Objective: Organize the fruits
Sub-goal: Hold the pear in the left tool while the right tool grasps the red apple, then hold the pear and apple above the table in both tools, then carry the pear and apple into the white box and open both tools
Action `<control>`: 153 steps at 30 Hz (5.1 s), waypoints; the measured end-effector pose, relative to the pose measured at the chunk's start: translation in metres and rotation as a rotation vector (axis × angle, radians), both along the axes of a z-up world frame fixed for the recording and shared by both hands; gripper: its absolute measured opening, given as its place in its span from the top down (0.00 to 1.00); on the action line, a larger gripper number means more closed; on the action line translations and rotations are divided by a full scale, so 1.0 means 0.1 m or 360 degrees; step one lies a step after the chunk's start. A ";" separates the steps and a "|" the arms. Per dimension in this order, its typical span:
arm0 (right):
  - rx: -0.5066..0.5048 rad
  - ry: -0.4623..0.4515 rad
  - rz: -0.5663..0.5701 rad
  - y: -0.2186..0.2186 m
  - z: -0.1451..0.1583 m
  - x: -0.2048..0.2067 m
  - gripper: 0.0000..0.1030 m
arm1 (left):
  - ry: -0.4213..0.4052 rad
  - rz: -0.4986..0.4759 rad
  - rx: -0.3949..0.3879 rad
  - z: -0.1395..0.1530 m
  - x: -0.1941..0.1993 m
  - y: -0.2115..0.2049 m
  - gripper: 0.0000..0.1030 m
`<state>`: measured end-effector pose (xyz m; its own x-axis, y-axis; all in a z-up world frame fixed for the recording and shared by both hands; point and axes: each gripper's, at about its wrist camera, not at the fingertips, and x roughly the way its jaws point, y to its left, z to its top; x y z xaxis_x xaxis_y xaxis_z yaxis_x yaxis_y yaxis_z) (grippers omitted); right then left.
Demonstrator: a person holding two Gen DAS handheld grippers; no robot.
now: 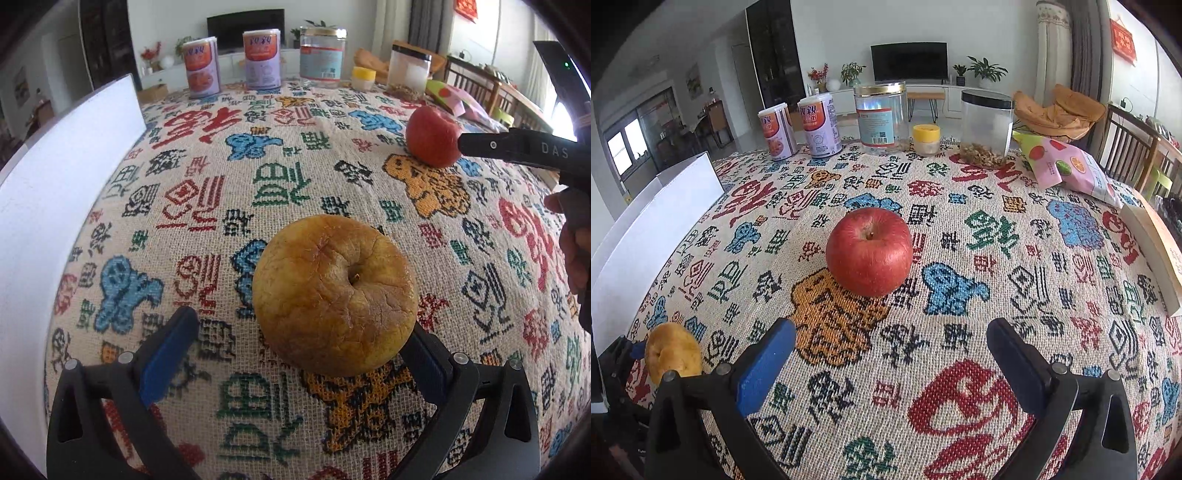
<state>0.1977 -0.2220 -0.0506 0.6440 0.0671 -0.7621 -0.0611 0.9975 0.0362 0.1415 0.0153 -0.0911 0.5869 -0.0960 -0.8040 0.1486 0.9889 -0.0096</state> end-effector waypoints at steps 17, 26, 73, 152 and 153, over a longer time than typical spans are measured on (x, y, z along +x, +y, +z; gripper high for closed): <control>0.0191 0.0171 0.0079 -0.02 -0.01 -0.16 0.35 | 0.0000 -0.0002 0.0001 0.00 0.00 0.01 0.00; 0.0006 0.0081 0.0061 -0.03 -0.30 -0.94 0.29 | 0.0000 -0.0002 0.0001 0.00 0.00 0.00 0.00; -0.0121 0.0135 -0.0005 0.05 -0.46 -0.91 0.00 | 0.0000 -0.0003 0.0002 0.01 0.00 0.01 0.00; -0.0305 0.0500 0.1119 5.07 0.11 0.56 0.34 | 0.0516 0.1177 -0.0378 0.33 0.22 4.09 0.32; -0.0366 0.0528 0.1117 5.12 0.02 0.58 0.34 | 0.0518 0.1172 -0.0374 0.32 0.22 4.07 0.31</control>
<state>0.2558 0.2899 -0.0481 0.2480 0.1898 -0.9500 -0.6975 0.7155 -0.0391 0.1634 0.4226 -0.0591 0.3075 0.0345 -0.9509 -0.5800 0.7990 -0.1586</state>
